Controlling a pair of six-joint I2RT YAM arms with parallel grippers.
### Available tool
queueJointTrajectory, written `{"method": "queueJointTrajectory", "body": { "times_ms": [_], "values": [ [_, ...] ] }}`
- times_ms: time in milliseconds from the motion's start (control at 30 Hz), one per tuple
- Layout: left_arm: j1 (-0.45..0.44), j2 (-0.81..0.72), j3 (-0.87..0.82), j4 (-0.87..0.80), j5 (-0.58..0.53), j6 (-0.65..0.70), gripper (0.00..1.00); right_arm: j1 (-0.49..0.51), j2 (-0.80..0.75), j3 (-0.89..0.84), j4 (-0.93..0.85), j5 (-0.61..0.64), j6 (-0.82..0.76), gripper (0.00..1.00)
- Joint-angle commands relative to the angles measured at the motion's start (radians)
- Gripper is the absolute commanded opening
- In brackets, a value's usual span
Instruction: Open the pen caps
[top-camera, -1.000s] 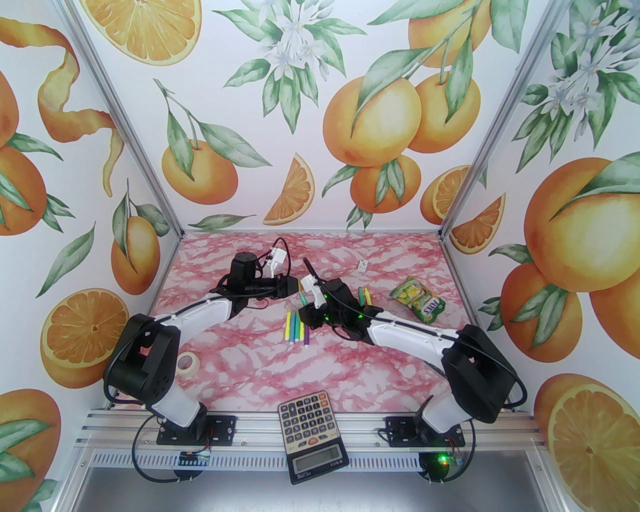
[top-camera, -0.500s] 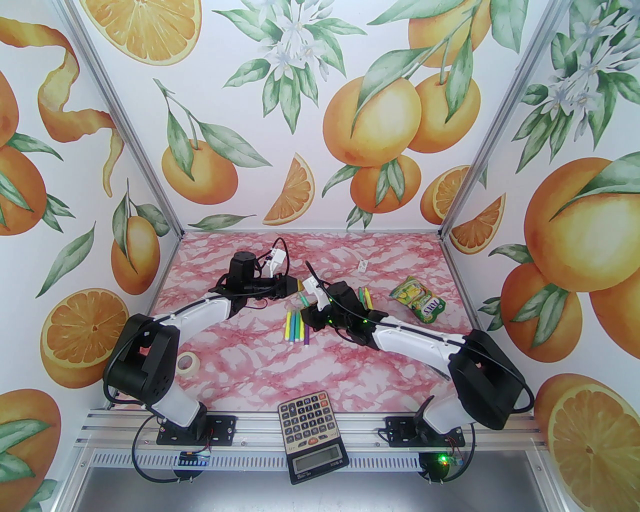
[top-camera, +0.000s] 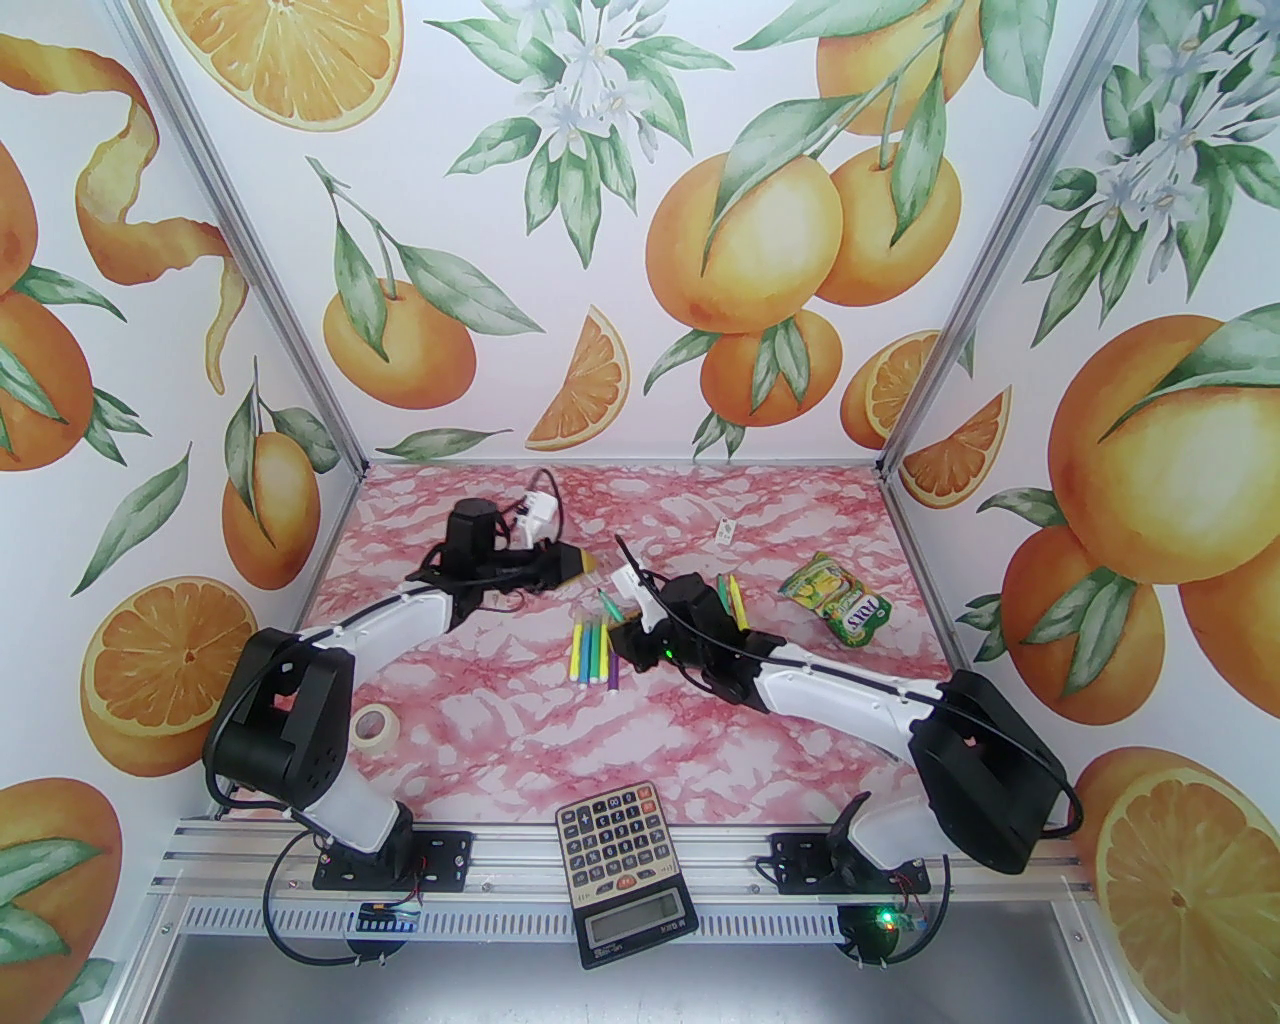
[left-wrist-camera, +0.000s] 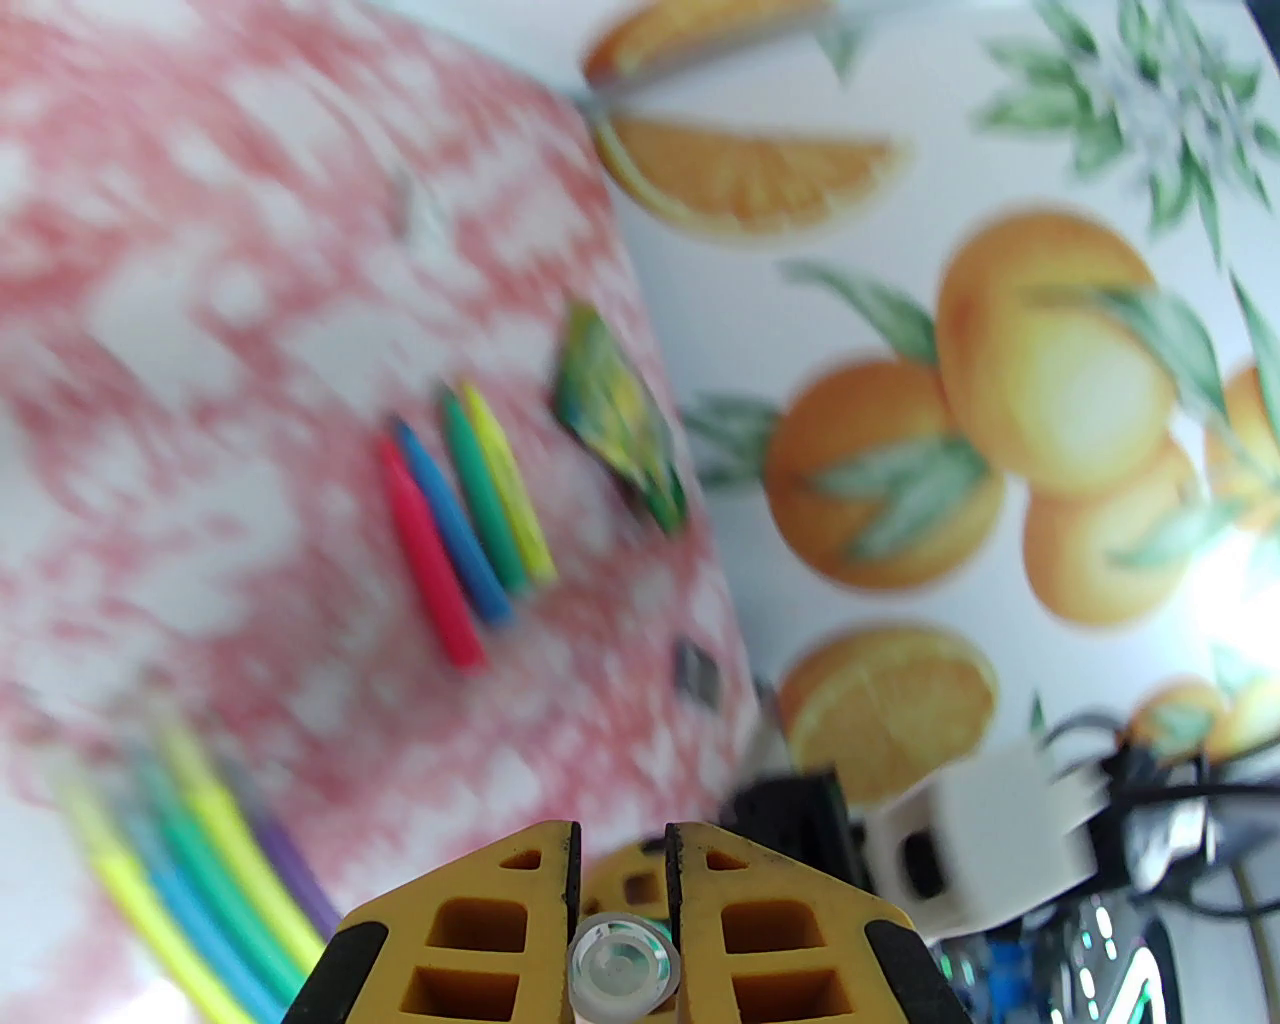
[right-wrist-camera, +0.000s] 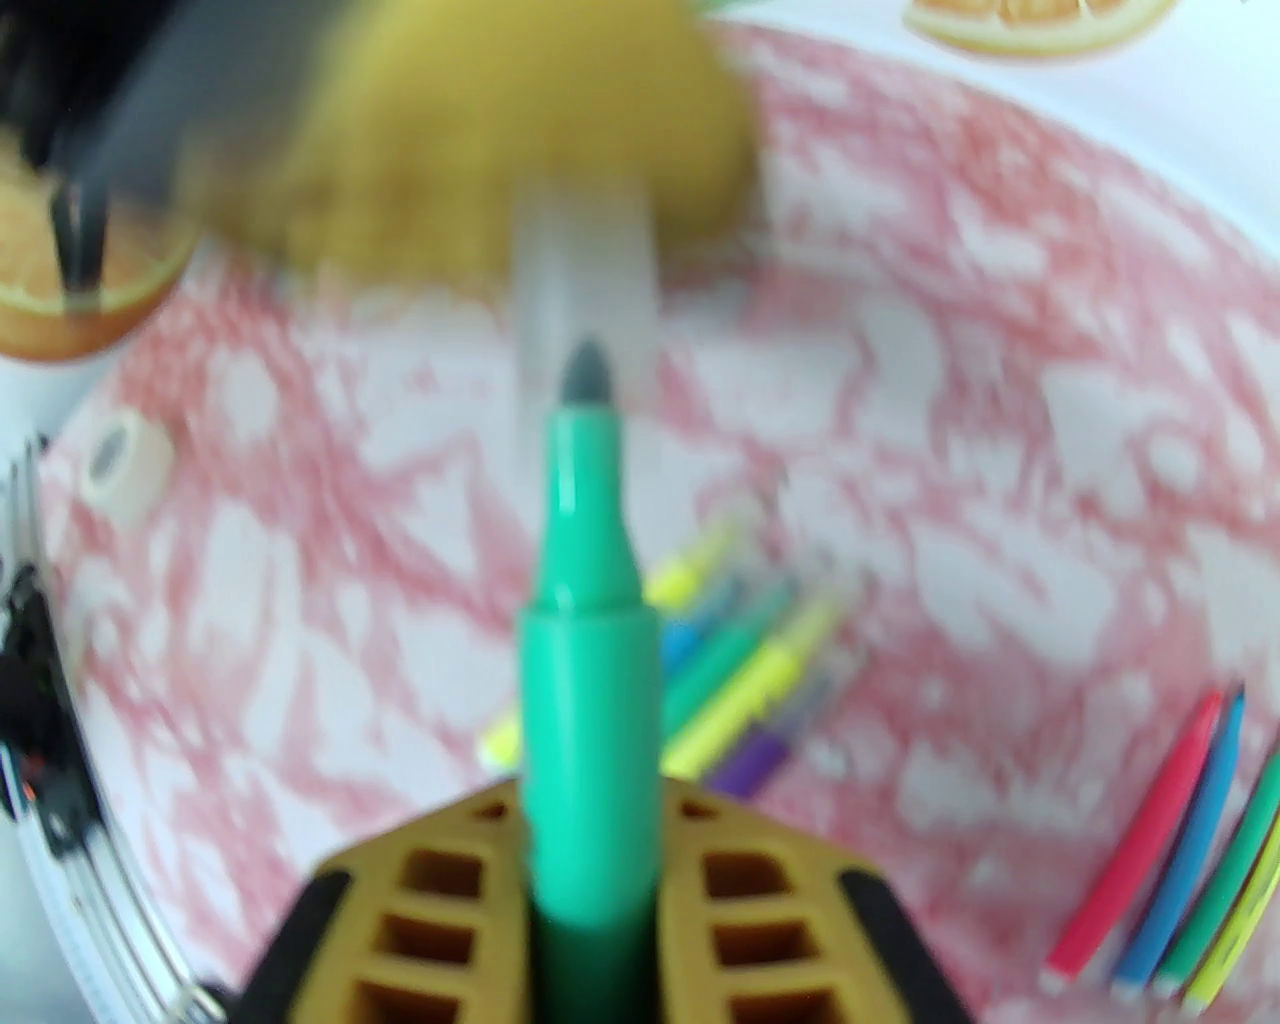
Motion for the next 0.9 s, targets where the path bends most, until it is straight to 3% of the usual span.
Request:
{"method": "queueJointTrajectory", "body": {
  "times_ms": [0, 133, 200, 333, 433, 633, 867],
  "values": [
    [0.031, -0.03, 0.036, 0.033, -0.062, -0.001, 0.0, 0.0, -0.02, -0.02, -0.043, 0.02, -0.015, 0.02],
    [0.038, -0.032, 0.041, 0.013, -0.066, 0.009, 0.0, -0.001, -0.027, -0.03, -0.029, 0.037, -0.007, 0.02],
    [0.038, -0.032, 0.066, -0.082, -0.094, 0.071, 0.0, -0.003, -0.021, -0.027, -0.034, 0.087, 0.009, 0.02],
    [0.018, -0.042, 0.156, -0.437, -0.323, 0.295, 0.0, -0.011, 0.01, 0.014, -0.077, 0.217, 0.056, 0.02],
    [0.0, -0.035, 0.209, -0.609, -0.475, 0.396, 0.0, -0.016, 0.046, 0.046, -0.1, 0.304, 0.085, 0.03],
    [-0.013, 0.005, 0.257, -0.748, -0.636, 0.483, 0.0, -0.024, 0.137, 0.132, -0.155, 0.446, 0.149, 0.04],
    [-0.065, 0.117, 0.351, -0.886, -0.857, 0.555, 0.0, -0.051, 0.233, 0.204, -0.206, 0.522, 0.226, 0.06]
  ]
}}
